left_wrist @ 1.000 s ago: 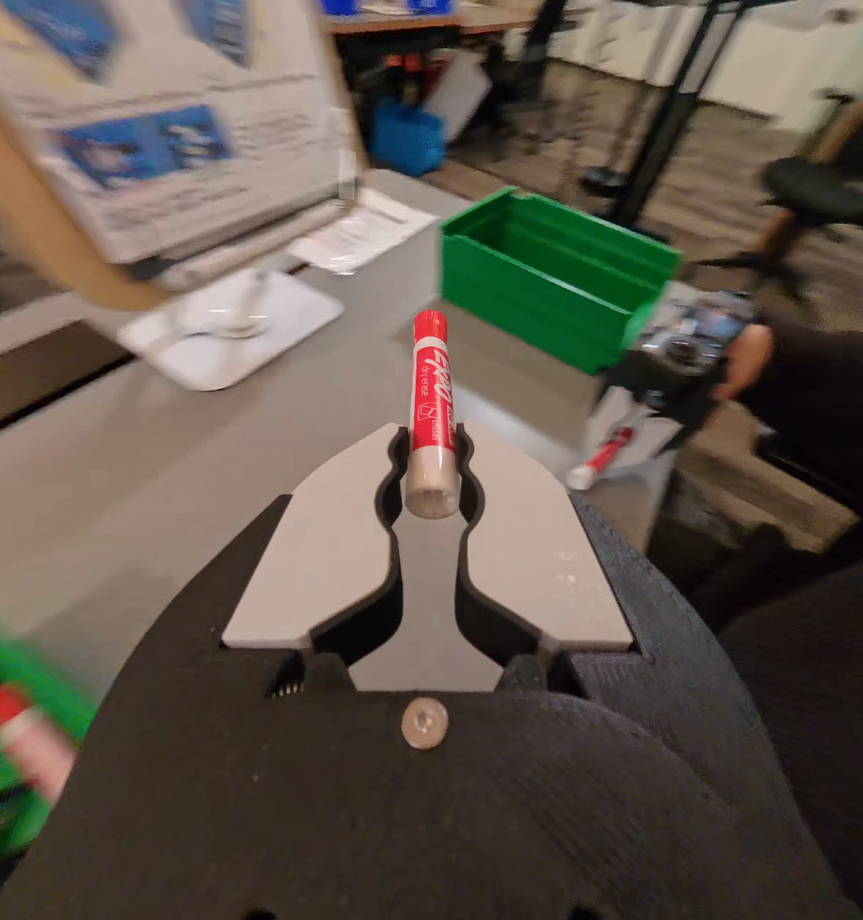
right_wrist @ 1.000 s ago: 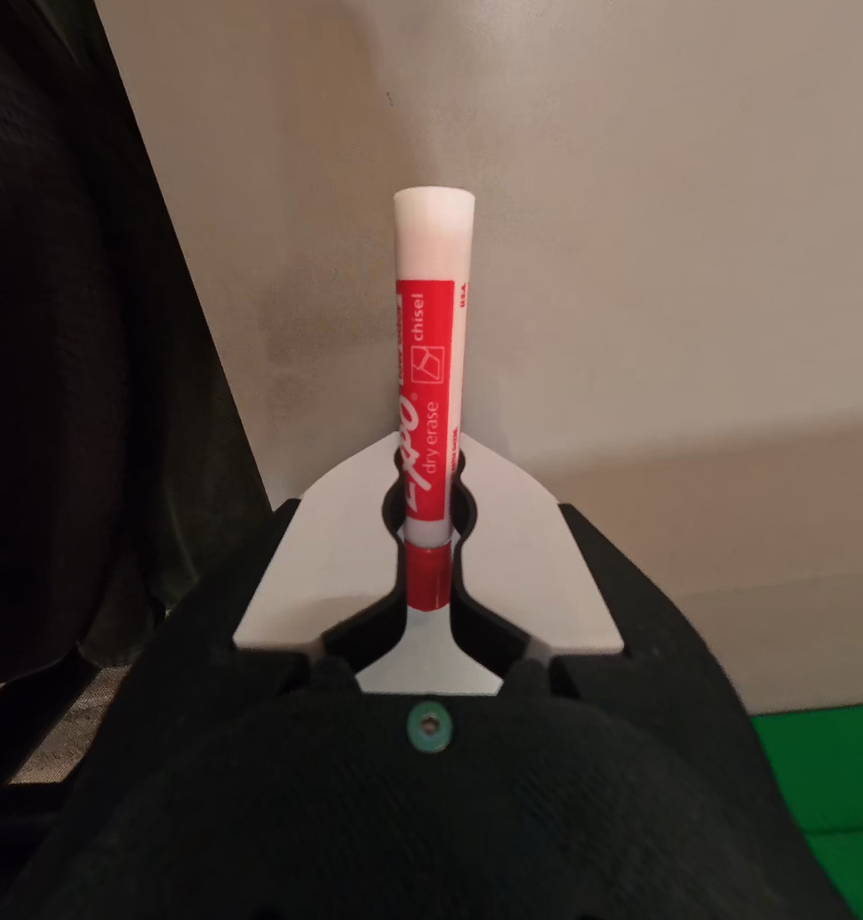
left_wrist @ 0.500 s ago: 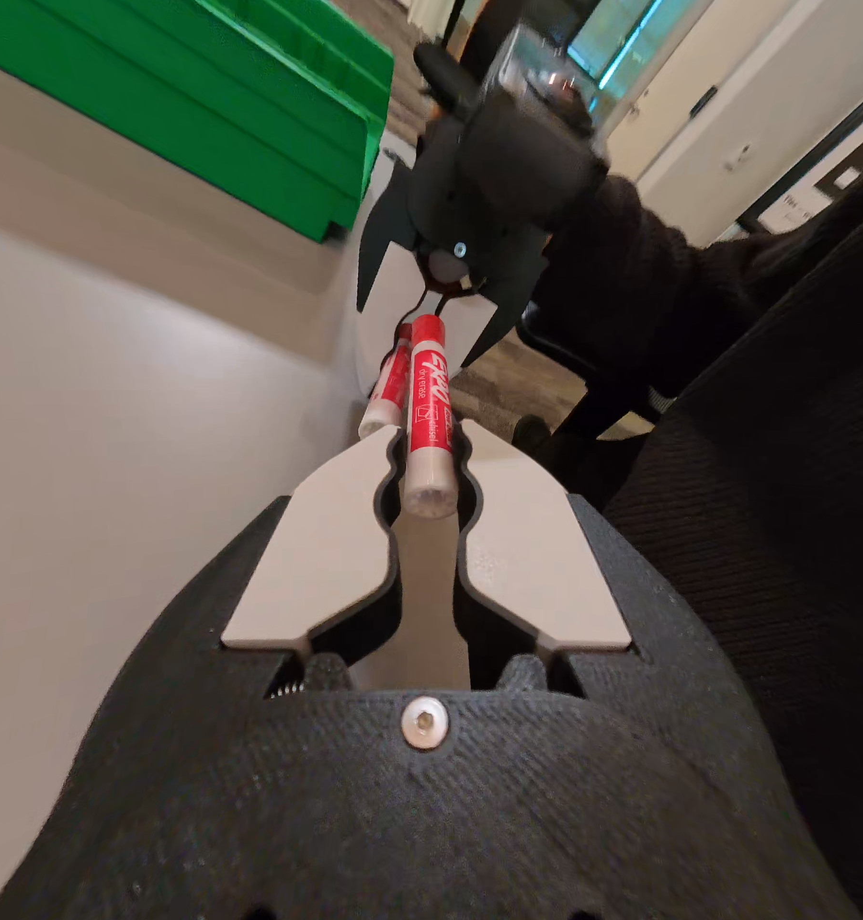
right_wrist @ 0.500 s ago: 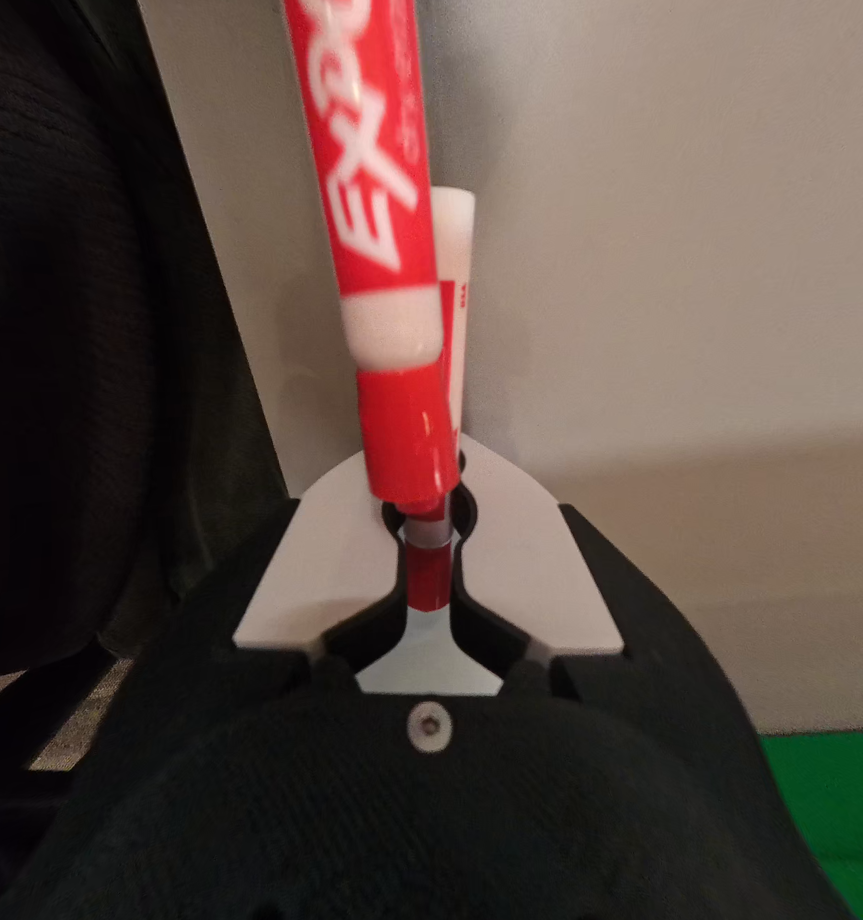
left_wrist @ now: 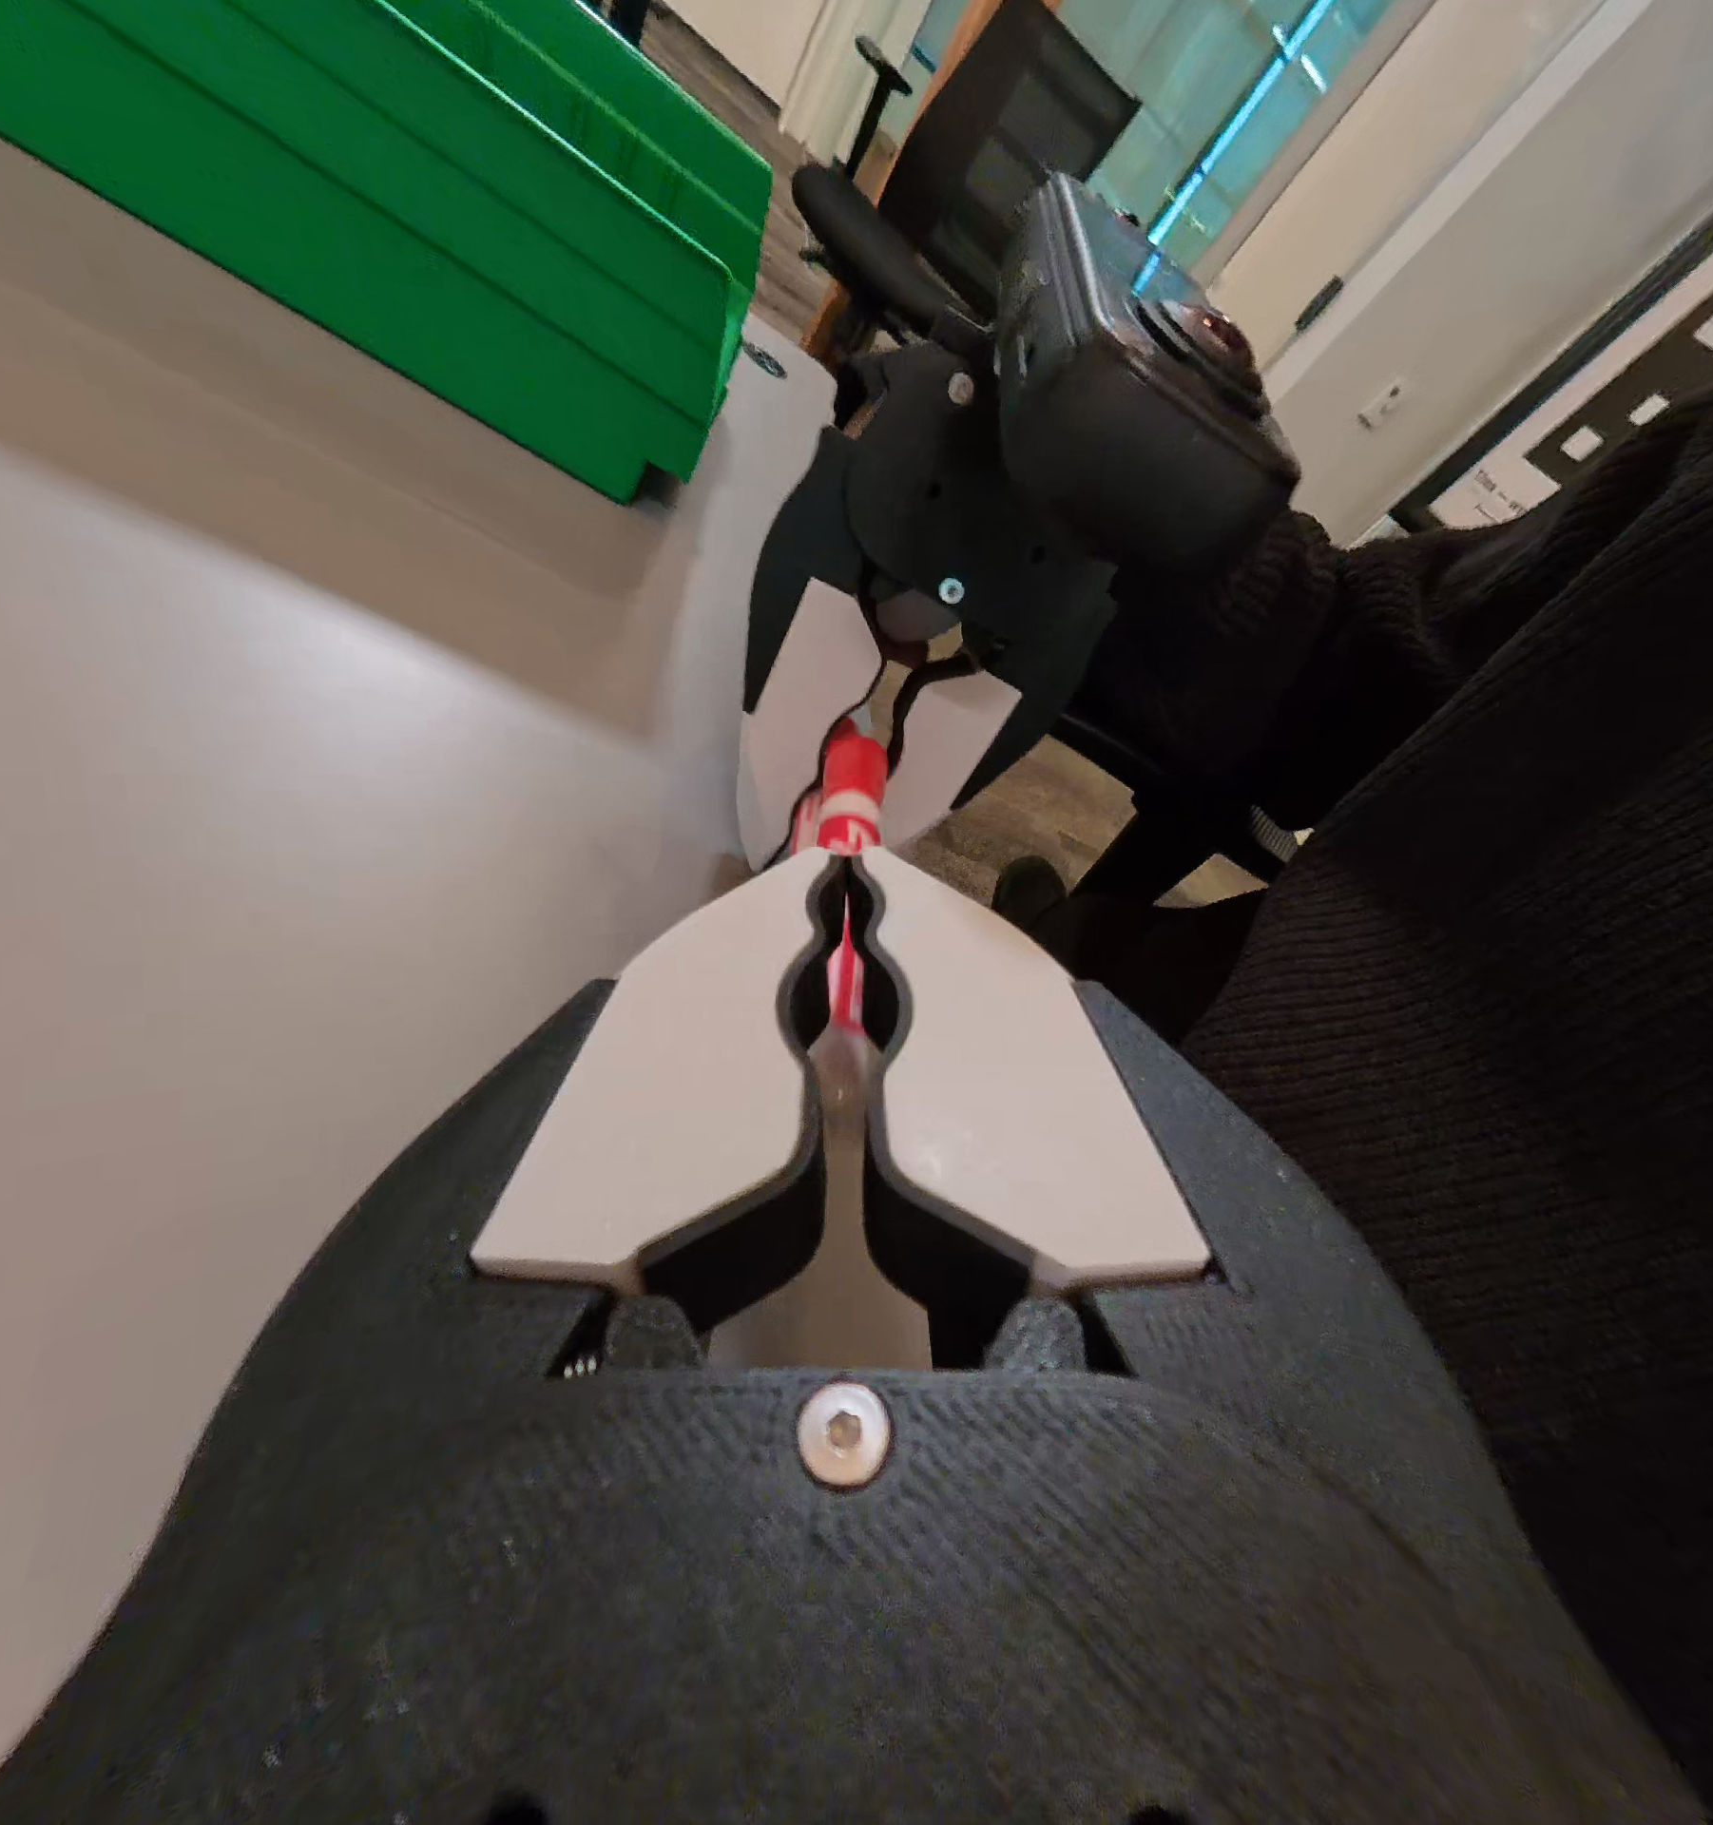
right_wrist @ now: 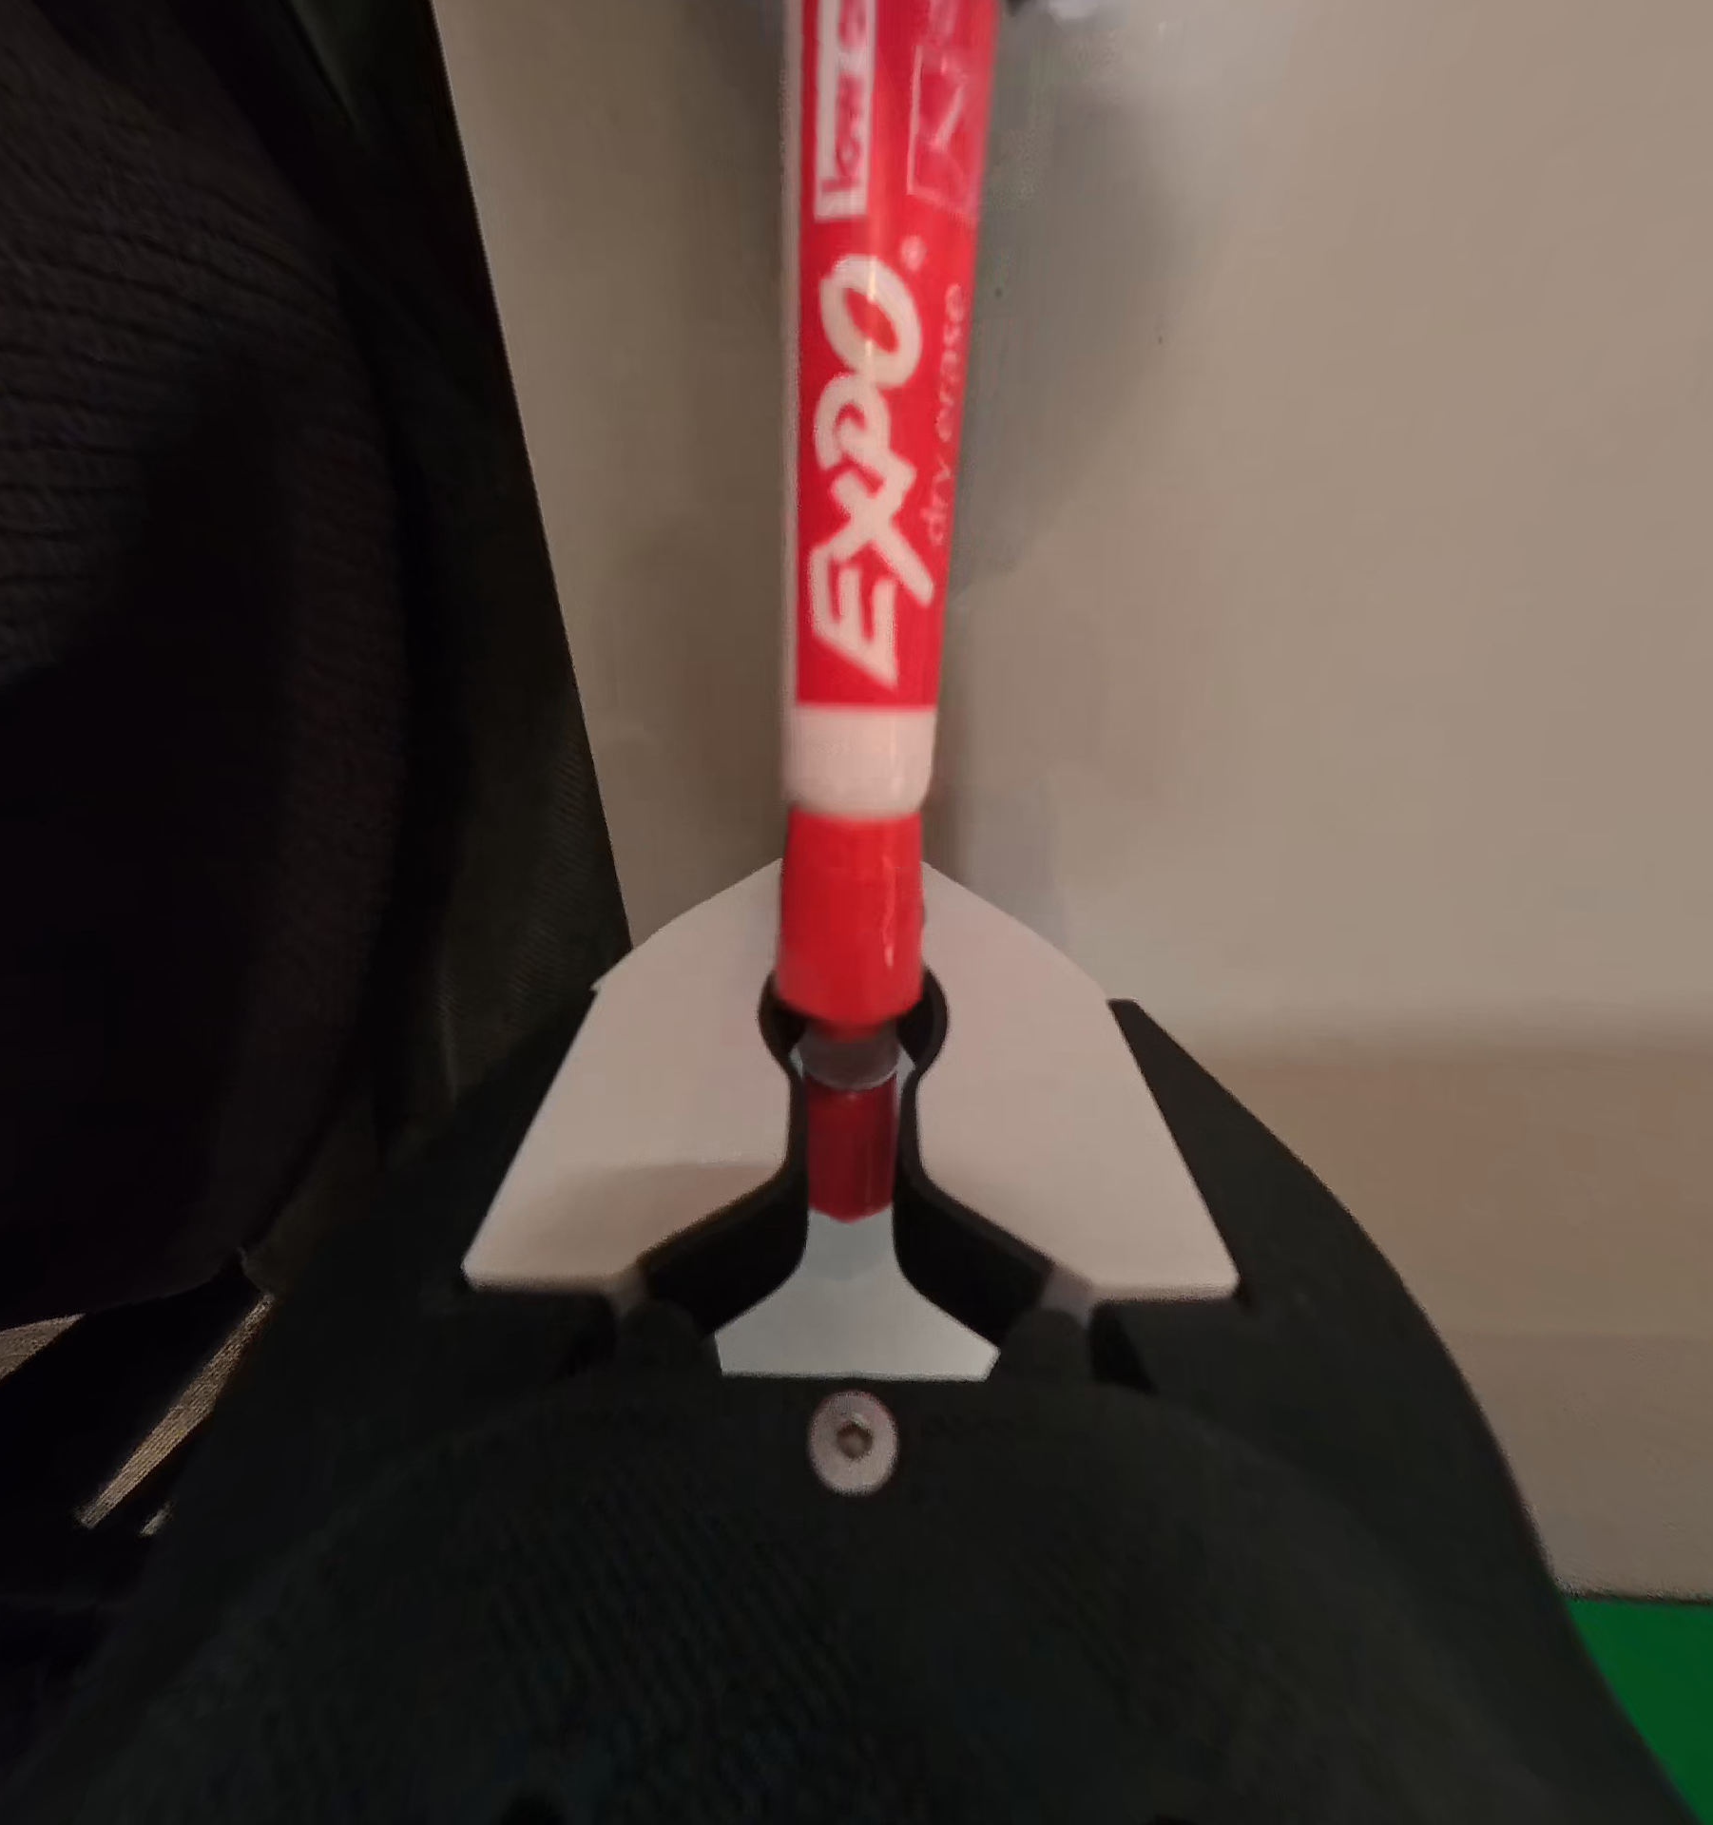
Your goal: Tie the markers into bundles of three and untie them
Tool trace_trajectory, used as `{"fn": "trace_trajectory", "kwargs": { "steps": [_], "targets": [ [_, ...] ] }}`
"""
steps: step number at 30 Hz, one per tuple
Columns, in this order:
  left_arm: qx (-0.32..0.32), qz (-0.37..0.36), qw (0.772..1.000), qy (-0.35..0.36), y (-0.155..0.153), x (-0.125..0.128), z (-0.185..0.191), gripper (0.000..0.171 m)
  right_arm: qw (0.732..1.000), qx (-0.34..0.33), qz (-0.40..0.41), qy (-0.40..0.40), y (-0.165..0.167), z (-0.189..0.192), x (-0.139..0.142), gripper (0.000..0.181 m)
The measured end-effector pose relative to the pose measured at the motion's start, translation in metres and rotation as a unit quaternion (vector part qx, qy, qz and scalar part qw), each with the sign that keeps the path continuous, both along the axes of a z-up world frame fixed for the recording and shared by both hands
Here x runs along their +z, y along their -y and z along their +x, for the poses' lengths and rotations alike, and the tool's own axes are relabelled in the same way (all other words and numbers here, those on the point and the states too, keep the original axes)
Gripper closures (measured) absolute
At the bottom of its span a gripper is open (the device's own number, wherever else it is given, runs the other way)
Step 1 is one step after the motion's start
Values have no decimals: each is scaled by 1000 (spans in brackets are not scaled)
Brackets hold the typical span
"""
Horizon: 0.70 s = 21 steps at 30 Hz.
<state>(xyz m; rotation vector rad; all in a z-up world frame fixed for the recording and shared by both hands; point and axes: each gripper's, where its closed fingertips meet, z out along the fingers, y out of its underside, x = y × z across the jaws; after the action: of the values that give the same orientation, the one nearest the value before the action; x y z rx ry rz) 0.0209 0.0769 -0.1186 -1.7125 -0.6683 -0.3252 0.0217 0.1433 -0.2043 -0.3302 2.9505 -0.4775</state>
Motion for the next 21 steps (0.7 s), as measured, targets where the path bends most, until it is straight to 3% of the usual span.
{"fn": "trace_trajectory", "kwargs": {
  "steps": [14,18,21],
  "targets": [
    [47,-77,996,0,8,-38,-16,168,1000,-19,9,-6,-2,-7,-6,167],
    [90,-158,983,-20,31,-57,-31,133,999,-21,21,-10,-9,-10,-5,167],
    [115,-262,956,-70,50,-79,-49,114,999,-29,17,-7,-11,-14,-3,167]
  ]
}}
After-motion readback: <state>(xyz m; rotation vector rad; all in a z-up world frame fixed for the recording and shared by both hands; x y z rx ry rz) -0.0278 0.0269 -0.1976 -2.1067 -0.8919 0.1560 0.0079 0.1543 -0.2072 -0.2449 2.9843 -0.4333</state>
